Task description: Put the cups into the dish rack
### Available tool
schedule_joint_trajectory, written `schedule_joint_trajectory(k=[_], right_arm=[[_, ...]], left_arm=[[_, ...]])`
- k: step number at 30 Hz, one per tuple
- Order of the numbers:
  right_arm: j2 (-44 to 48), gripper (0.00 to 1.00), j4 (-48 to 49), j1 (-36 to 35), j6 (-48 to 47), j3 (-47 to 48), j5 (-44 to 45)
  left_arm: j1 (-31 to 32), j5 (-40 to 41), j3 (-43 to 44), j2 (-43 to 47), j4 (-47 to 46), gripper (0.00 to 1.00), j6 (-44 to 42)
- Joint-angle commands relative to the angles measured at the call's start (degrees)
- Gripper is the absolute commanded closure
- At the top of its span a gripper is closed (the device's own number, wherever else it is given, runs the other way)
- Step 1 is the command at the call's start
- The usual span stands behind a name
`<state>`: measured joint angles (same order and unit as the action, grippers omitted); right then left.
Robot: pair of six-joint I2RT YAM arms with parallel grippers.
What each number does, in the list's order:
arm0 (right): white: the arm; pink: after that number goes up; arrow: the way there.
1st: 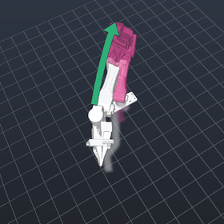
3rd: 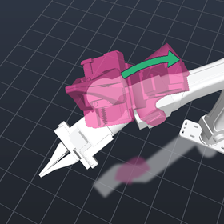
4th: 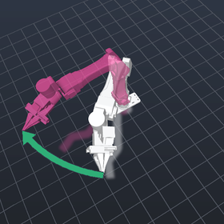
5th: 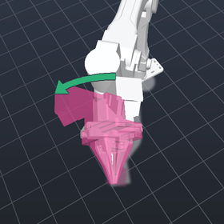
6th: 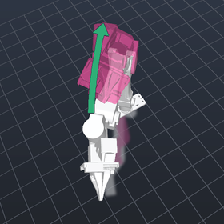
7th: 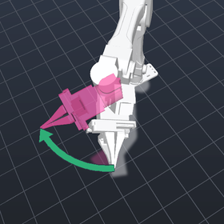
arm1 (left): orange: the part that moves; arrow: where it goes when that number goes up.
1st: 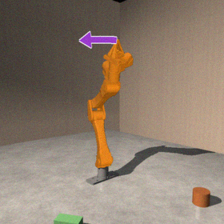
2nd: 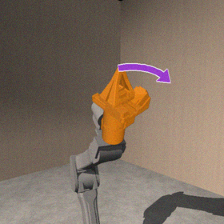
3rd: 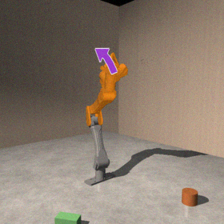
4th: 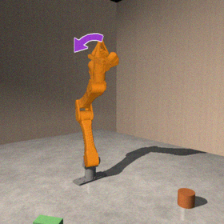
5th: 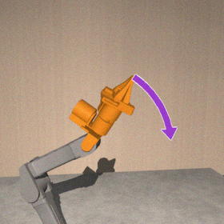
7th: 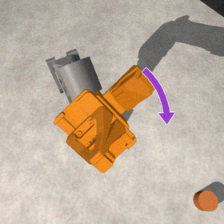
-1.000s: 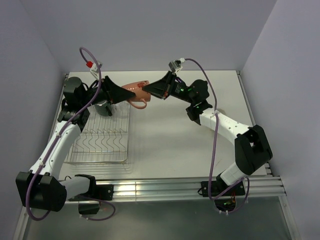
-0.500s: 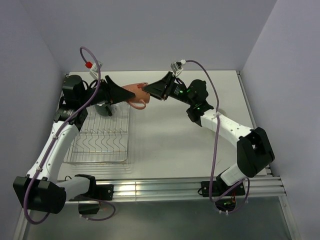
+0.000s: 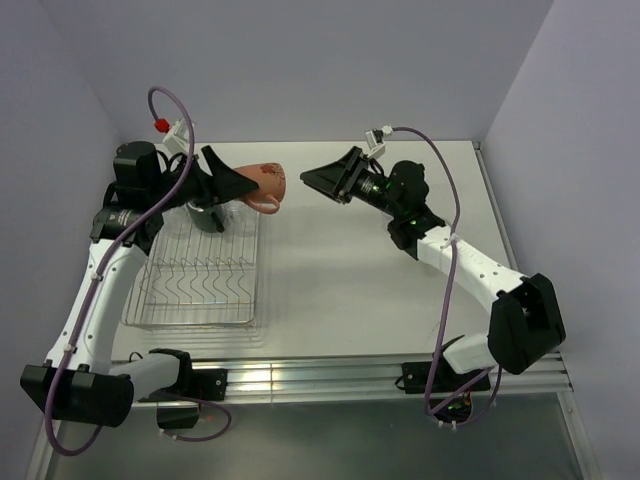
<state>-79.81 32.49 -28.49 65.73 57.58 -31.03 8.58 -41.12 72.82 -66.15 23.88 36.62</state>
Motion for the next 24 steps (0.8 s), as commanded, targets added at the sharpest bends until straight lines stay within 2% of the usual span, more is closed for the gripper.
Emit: schedule_joint_trajectory(k=[1, 3, 4, 6, 7, 9, 10, 14, 24], right_arm=[[4.0, 0.50, -7.5, 1.1, -5.7, 0.1, 4.6], [4.7, 0.50, -12.1, 1.1, -9.4, 0.8, 8.1], [5.4, 0.50, -16.6, 1.1, -10.6, 1.6, 9.5], [5.8, 0.50, -21.5, 1.1, -13.3, 2.0, 12.6], [6.0, 0.49, -22.8, 1.2, -14.0, 2.4, 13.4], [5.9, 0.49, -24.8, 1.1, -16.0, 2.7, 14.8], [5.6, 0.49, -26.2, 1.2, -16.4, 3.1, 15.5], [3.6, 0.49, -28.6, 1.1, -18.5, 4.4, 15.6], [1.9, 0.49, -30.7, 1.2, -22.5, 4.1, 14.3]], left_arm=[[-0.7, 10.5, 6.2, 1.0, 8.3, 1.00, -5.9], [-1.0, 16.0, 8.8, 0.8, 15.4, 1.00, -8.7], [-1.1, 22.2, 9.5, 0.6, 17.5, 1.00, -9.6], [-1.5, 28.8, 10.9, 0.3, 22.6, 1.00, -11.3], [-1.5, 34.7, 11.1, 0.1, 23.9, 1.00, -11.7], [-1.7, 39.1, 11.1, -0.2, 26.7, 1.00, -12.6], [-1.8, 44.1, 10.8, -0.3, 27.2, 1.00, -12.6], [-4.3, 52.9, 7.2, -1.2, 27.7, 1.00, -11.6], [-11.9, 52.5, 1.4, -5.9, 24.6, 1.00, -10.2]])
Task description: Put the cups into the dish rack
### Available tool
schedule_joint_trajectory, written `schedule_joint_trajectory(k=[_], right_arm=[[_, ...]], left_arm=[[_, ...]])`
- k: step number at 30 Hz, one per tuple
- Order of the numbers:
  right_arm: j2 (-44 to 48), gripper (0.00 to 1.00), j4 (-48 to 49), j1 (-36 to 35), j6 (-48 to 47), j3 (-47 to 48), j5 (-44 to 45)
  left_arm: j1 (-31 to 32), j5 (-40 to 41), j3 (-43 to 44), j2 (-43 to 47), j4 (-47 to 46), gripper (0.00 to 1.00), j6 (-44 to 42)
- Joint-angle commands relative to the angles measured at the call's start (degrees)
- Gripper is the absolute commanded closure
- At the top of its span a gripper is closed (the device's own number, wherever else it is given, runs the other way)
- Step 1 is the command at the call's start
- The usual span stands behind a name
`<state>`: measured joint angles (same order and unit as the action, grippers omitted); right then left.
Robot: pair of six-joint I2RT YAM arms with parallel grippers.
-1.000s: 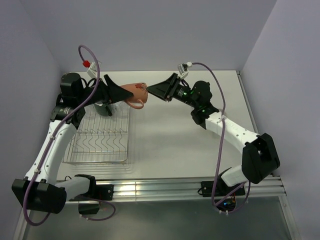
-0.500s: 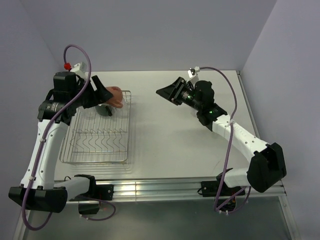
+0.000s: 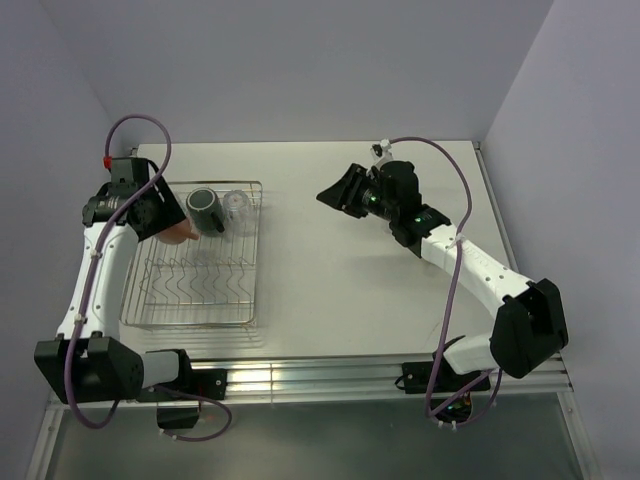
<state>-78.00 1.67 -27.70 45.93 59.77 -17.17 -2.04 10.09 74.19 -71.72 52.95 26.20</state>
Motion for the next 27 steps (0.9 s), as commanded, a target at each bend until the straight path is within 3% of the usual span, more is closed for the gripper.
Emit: schedule_joint_trajectory(k=[1, 27], right_arm=[[0.3, 0.49, -0.1, 0.4, -2.9, 1.8, 0.6], [0.4, 0.49, 1.9, 0.3, -3.8, -0.5, -1.4]], left_arm=[[-1.5, 1.4, -0.9, -1.3, -4.9, 1.00, 0.3], [-6.5, 1.8, -0.2, -15.5, -10.9, 1.00, 2.5]])
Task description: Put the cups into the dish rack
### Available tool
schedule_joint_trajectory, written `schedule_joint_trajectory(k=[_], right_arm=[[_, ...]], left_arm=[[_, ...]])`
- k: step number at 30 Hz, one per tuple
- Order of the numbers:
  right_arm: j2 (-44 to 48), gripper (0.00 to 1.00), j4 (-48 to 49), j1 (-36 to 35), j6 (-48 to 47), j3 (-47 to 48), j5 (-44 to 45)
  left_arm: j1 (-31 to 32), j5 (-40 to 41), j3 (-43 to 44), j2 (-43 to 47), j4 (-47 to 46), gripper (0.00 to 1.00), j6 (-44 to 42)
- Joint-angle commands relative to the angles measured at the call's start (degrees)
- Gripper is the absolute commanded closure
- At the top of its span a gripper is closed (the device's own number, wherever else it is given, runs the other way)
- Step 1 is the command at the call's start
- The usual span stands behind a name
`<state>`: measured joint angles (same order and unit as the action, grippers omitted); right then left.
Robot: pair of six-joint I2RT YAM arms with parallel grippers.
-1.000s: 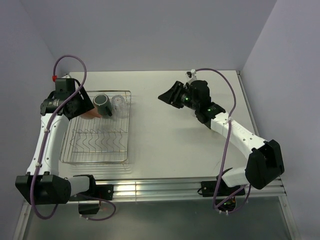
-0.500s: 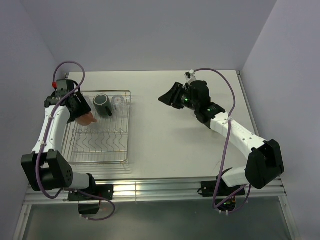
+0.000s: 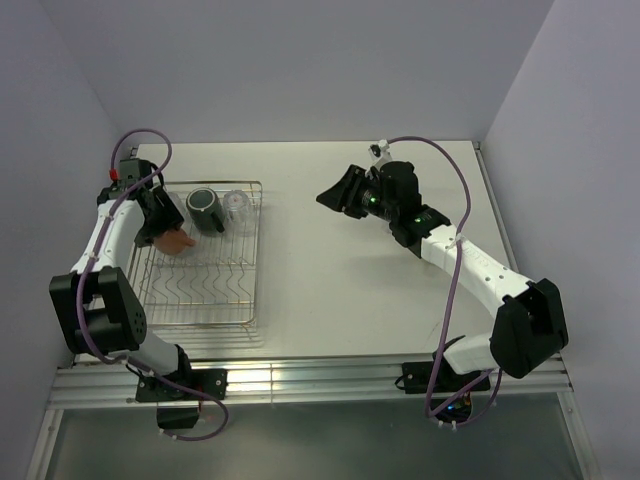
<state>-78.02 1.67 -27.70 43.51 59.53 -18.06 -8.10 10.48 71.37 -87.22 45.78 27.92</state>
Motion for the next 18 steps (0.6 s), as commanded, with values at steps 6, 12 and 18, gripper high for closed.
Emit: schedule_joint_trajectory(k=[6, 12, 18], right_arm=[[-0.2, 0.49, 1.8, 0.4, -1.4, 0.0, -0.6], [-0.4, 0.49, 1.5, 0.4, -1.2, 0.1, -0.6], [-0.6, 0.49, 0.8, 0.4, -1.5, 0.5, -0.2]], left_arm=[[-1.0, 1.1, 1.8, -1.3, -4.4, 0.94, 0.3], [-1.3, 0.9, 1.6, -1.6, -4.9, 0.69, -0.1], [-1.4, 0.4, 1.0, -2.0, -5.3, 0.37, -0.1]])
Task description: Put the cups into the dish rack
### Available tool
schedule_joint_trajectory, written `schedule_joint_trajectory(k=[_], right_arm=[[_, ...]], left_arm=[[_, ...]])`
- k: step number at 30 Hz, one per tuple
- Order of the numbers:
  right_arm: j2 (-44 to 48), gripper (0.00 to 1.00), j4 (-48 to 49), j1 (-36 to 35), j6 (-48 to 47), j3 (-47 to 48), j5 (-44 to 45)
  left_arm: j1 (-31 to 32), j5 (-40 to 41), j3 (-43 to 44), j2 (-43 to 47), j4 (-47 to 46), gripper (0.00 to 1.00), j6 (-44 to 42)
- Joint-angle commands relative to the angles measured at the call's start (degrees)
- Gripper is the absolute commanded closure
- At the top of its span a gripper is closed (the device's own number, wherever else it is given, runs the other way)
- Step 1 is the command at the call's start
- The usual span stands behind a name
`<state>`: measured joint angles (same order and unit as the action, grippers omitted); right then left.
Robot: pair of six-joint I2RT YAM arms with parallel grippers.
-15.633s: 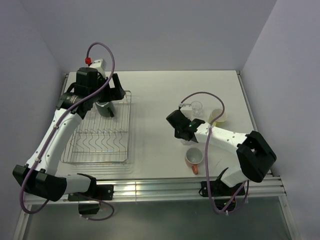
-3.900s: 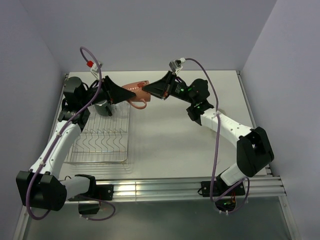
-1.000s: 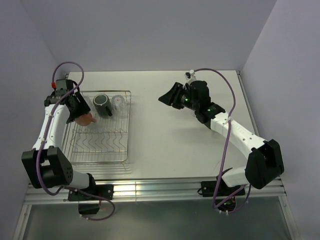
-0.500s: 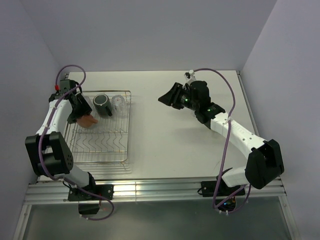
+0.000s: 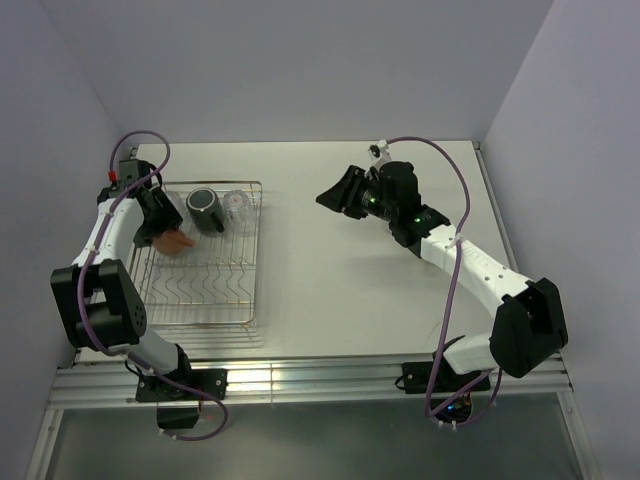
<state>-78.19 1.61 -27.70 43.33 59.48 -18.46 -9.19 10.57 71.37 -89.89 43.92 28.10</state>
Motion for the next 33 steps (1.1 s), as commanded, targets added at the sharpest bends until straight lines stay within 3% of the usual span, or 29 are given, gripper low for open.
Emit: schedule_joint_trajectory(k=[1, 7, 22, 30, 33], right_arm=[[-0.4, 0.49, 0.7, 0.4, -1.3, 0.5, 0.2], [-0.6, 0.49, 0.4, 0.4, -1.3, 0.9, 0.4], [-0.2, 0.49, -5.9, 0.2, -3.5, 3.9, 4.9], [-1.2, 0.45, -23.1, 0.9, -10.1, 11.3, 26.9], [-1.3, 0.44, -27.3, 2.3, -10.1, 12.2, 31.7]], left_arm=[[-0.2, 0.3, 1.0, 0.7, -3.4, 0.25, -0.1], [-0.3, 0.5, 0.2, 1.1, -3.9, 0.01, 0.0], [-0.2, -2.5, 2.4, 8.7, -2.5, 0.01, 0.6], [1.0, -9.8, 4.6, 19.0, -3.8, 0.01, -0.2], [4.9, -13.4, 4.5, 22.0, -5.9, 0.01, 0.1]])
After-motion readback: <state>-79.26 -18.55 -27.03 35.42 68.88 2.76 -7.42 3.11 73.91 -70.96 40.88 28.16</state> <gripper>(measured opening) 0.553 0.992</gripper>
